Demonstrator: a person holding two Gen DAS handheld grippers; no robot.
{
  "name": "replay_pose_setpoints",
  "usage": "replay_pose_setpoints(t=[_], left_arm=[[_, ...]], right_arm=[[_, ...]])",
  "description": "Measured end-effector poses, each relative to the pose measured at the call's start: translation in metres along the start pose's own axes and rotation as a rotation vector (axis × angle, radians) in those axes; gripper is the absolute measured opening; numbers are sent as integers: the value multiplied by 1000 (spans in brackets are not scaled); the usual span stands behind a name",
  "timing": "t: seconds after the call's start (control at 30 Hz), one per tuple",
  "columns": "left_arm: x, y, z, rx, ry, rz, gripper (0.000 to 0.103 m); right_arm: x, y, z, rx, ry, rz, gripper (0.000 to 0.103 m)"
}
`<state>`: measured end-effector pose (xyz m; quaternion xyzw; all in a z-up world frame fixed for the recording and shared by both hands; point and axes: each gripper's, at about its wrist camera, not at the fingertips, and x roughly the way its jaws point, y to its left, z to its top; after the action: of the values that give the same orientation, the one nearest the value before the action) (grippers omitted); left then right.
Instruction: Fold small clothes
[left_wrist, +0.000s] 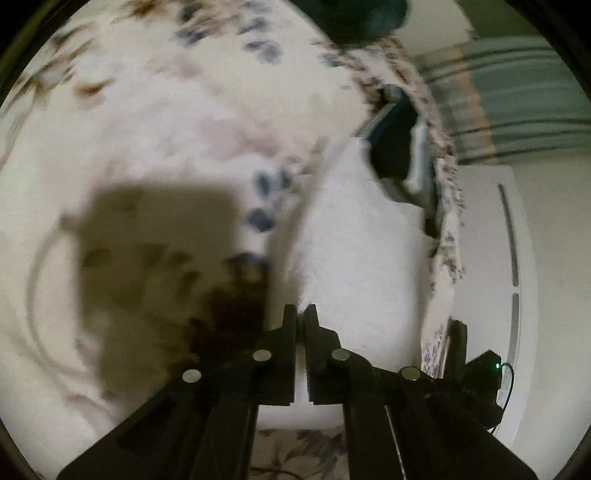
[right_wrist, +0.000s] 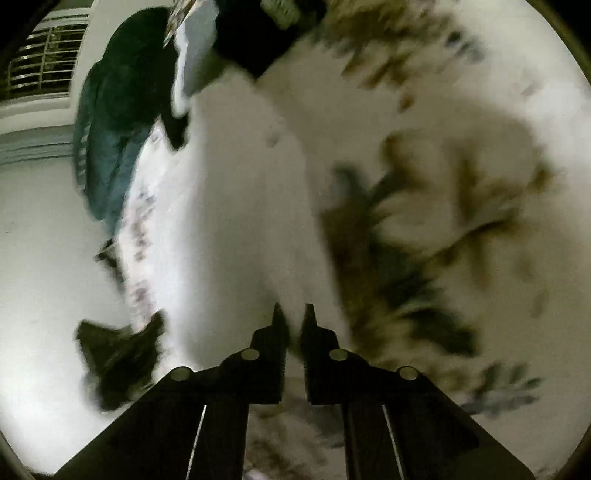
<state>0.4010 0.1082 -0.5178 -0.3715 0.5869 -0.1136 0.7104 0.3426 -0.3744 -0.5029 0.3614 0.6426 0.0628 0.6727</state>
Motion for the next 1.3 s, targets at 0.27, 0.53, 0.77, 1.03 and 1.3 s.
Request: replay_pose_setpoints(t=[0.27,0.53,0.77,1.03,1.3], left_arm=[[6,-66,26,194,44,8,53],[104,-104,103,396,15,210,5],[55,-93,128,268,-73,75,6],[94,-50,138,169,28,107,7],[51,-44,106,153,52,-16,52]], right_arm=[[-3,38,20,-158,8,-153,43],[44,90,127,-217,-32,-108,57],[25,127,141,-332,-203,-135,4],[52,106,182,-235,-110,-195,4],[41,70,172,-147,38,64,78]])
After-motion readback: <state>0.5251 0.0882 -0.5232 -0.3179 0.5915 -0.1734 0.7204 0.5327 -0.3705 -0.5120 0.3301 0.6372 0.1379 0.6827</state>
